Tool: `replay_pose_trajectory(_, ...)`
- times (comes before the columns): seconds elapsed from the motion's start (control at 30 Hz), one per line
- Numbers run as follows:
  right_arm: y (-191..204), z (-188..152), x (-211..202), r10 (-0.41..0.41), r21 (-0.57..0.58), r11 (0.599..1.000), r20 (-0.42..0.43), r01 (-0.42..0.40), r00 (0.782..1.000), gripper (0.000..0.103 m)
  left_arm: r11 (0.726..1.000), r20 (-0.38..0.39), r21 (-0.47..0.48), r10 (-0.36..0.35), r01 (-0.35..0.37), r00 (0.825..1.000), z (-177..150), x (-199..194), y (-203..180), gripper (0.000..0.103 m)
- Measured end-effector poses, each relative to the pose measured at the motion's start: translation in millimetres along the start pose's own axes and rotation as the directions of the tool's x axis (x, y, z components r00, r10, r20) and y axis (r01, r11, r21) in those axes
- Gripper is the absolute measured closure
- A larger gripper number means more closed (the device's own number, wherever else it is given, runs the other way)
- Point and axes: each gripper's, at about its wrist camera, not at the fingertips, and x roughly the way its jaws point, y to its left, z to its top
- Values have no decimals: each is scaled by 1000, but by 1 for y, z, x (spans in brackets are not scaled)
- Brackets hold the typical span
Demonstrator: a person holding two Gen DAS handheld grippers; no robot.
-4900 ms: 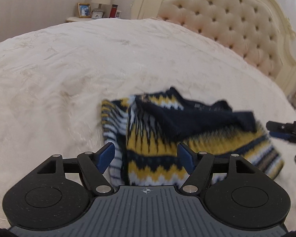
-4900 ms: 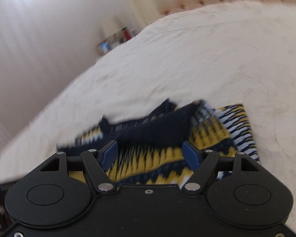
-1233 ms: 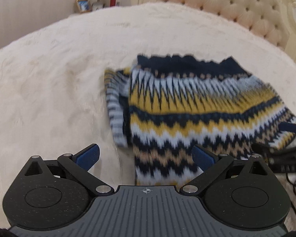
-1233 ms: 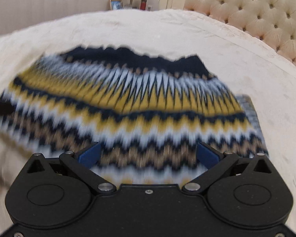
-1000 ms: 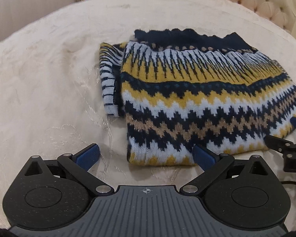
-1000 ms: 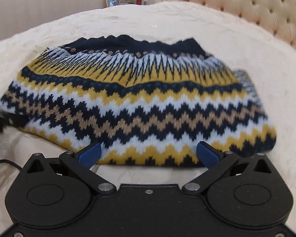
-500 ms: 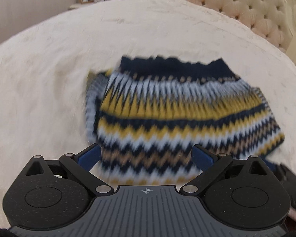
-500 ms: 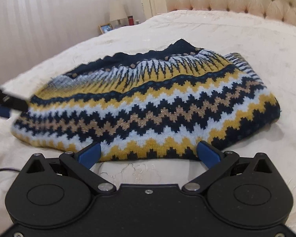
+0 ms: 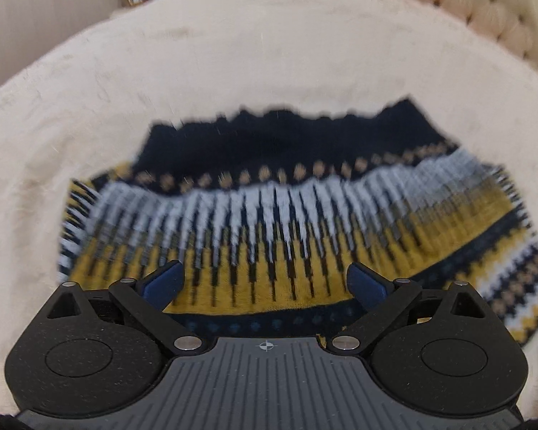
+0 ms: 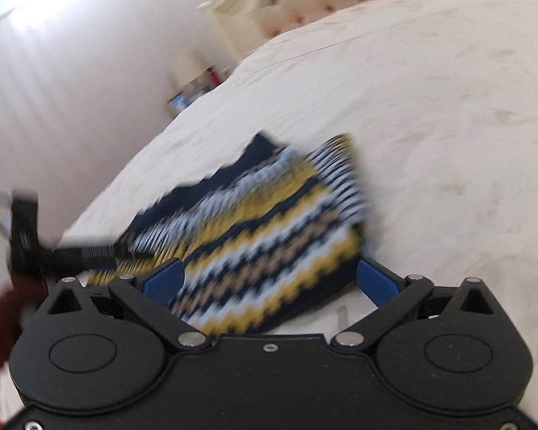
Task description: Fold small clothes
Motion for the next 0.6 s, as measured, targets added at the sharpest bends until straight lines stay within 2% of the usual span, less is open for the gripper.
replay_pose_trajectory(0.17, -34, 20, 34, 19, 88, 996, -50, -15, 999, 1, 999, -12, 36, 38, -38, 999, -3, 20, -6, 0)
replay_pose_trajectory(0.3, -53, 22, 69, 101, 182, 980, -105, -81, 989, 3, 999, -37, 35, 27, -25, 999, 2, 26, -4, 0)
replay_pose_trajectory(0.4, -54, 23, 88, 152, 224, 966, -86, -130, 985, 7, 999, -36, 44, 18, -16, 999, 2, 30, -3, 0)
replay_pose_trajectory(0.47, -51, 26, 97, 161, 242, 960, -79, -137, 984, 18, 999, -32, 43, 17, -15, 999, 3, 31, -4, 0)
replay_pose_trajectory(0.5, -50, 27, 101, 155, 246, 960, -78, -132, 985, 30, 999, -28, 42, 16, -15, 999, 3, 32, -5, 0)
replay_pose_trajectory(0.53, -49, 28, 104, 144, 248, 961, -84, -119, 986, 47, 999, -24, 40, 14, -13, 1000, 3, 32, -5, 0)
replay_pose_trajectory(0.6, -45, 28, 108, 113, 245, 966, -114, -83, 987, 69, 999, -17, 33, 5, -4, 1000, 3, 31, -5, 0)
